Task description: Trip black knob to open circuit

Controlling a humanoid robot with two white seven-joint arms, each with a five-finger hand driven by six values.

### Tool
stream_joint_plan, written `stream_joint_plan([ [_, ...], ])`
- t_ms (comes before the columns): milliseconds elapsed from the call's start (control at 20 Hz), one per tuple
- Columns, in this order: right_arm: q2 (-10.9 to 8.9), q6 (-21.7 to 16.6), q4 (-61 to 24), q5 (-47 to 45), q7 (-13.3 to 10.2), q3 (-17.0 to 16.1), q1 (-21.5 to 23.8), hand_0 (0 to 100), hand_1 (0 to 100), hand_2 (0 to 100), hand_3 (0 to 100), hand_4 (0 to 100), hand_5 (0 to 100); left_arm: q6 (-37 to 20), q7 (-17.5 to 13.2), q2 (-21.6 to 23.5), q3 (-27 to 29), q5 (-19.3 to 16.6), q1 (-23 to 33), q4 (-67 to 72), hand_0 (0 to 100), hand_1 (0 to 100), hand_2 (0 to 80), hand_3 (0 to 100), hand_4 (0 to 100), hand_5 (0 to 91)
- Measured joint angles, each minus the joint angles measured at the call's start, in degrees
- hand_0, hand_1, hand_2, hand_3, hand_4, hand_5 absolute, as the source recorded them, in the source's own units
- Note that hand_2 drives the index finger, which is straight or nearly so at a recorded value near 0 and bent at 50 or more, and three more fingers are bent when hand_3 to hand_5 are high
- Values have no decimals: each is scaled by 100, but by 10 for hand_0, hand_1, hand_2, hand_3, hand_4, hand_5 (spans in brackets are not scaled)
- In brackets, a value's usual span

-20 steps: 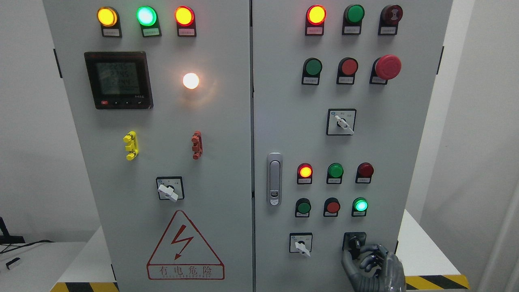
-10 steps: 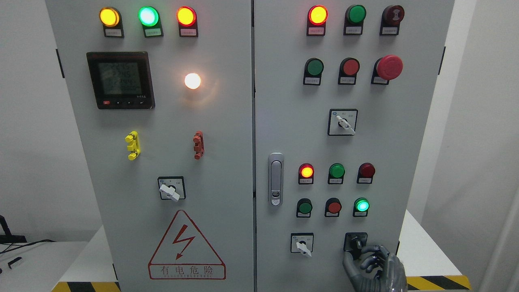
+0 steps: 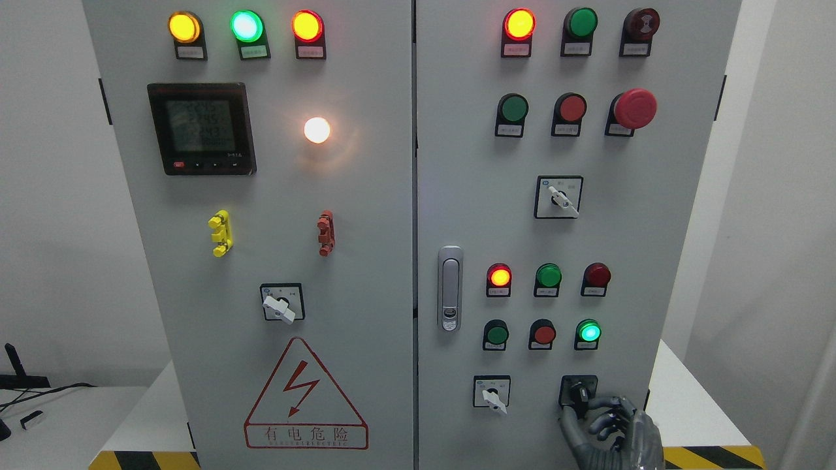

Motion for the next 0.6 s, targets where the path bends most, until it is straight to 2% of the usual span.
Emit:
stream_joint_plan([
  [601,-8,-38,-18,-7,-24,-54,13,267,797,445,793,836,968,0,0,-1,0,0,0,1,120,389,0,0,0,0],
])
